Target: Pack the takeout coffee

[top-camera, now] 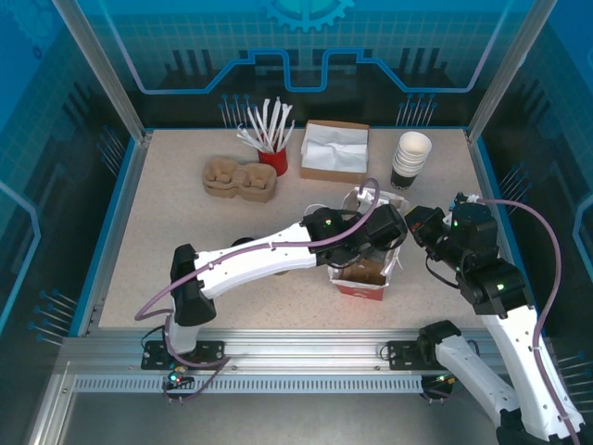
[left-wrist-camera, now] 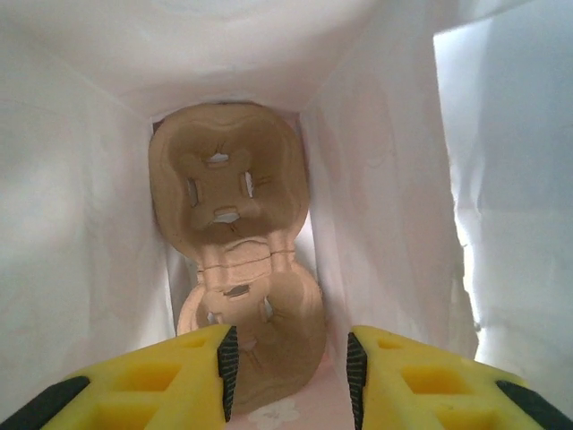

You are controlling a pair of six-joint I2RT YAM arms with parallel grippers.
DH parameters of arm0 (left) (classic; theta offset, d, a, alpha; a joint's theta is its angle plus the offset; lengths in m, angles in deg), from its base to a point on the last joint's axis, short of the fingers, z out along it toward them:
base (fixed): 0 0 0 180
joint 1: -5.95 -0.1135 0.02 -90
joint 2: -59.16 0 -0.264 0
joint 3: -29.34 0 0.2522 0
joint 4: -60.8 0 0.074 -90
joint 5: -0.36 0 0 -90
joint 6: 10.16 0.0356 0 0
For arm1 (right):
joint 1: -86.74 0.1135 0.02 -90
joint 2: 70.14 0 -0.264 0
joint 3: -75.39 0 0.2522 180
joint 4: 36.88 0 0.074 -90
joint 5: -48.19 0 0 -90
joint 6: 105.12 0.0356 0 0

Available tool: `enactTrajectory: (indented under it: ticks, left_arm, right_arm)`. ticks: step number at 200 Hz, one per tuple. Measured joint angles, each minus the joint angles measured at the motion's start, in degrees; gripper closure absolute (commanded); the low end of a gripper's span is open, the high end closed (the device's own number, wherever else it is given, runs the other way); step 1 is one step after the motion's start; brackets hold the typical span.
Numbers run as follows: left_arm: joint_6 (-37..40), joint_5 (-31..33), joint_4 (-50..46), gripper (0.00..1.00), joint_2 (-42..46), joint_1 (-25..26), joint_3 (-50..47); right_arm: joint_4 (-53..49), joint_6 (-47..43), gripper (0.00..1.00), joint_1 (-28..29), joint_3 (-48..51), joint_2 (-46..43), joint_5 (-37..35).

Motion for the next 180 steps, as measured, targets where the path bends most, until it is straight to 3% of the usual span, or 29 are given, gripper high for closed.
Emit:
enactTrajectory:
  ticks: [180]
  left_arm:
    - [-3.5,-10.4,6.5,0.68,-6.8,-3.8,-8.4]
  right_arm:
    - [1.2,1.3,1.00,0.4,0.1,0.3,0.3]
